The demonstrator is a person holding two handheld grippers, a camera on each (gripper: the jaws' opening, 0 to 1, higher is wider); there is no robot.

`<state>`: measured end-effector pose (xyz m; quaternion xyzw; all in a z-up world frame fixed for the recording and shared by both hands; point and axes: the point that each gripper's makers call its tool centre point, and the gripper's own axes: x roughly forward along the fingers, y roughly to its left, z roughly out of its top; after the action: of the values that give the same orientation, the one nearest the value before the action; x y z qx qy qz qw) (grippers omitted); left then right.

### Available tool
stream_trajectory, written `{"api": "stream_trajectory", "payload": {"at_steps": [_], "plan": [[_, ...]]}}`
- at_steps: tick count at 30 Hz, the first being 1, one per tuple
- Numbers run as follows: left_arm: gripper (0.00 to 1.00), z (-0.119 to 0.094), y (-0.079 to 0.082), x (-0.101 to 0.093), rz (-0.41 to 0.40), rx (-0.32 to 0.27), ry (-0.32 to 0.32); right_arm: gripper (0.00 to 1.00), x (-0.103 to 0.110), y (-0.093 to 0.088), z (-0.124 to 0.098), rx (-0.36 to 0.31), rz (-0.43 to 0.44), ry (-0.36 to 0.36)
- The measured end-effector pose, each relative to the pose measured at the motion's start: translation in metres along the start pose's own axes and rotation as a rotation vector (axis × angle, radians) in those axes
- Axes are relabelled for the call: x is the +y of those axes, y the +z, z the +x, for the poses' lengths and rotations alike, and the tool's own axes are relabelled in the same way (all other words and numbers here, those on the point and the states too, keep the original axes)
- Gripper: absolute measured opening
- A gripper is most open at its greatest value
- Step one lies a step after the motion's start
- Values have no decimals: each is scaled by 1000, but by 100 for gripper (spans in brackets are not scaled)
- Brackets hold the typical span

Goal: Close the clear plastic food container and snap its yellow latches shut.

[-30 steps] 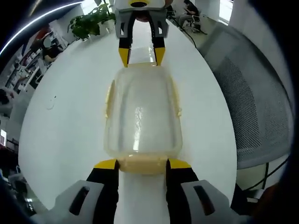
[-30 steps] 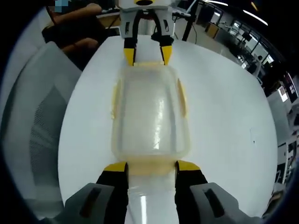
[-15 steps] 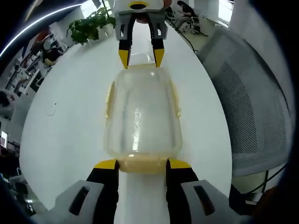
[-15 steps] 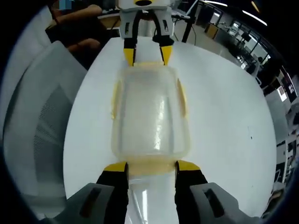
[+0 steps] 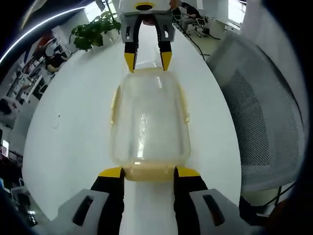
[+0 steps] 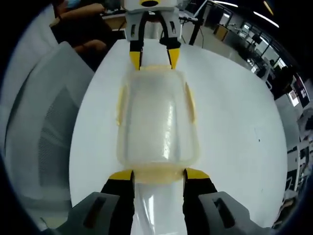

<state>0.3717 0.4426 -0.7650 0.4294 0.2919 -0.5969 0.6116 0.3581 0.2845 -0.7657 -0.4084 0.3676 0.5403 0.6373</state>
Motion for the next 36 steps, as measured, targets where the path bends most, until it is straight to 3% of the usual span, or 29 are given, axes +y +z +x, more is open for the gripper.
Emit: {"api": "stream_trajectory", "payload": {"at_steps": [36], "plan": [[38,23,58,2,-16,-52,3,36,-4,-55,-29,67,-9,2]]}}
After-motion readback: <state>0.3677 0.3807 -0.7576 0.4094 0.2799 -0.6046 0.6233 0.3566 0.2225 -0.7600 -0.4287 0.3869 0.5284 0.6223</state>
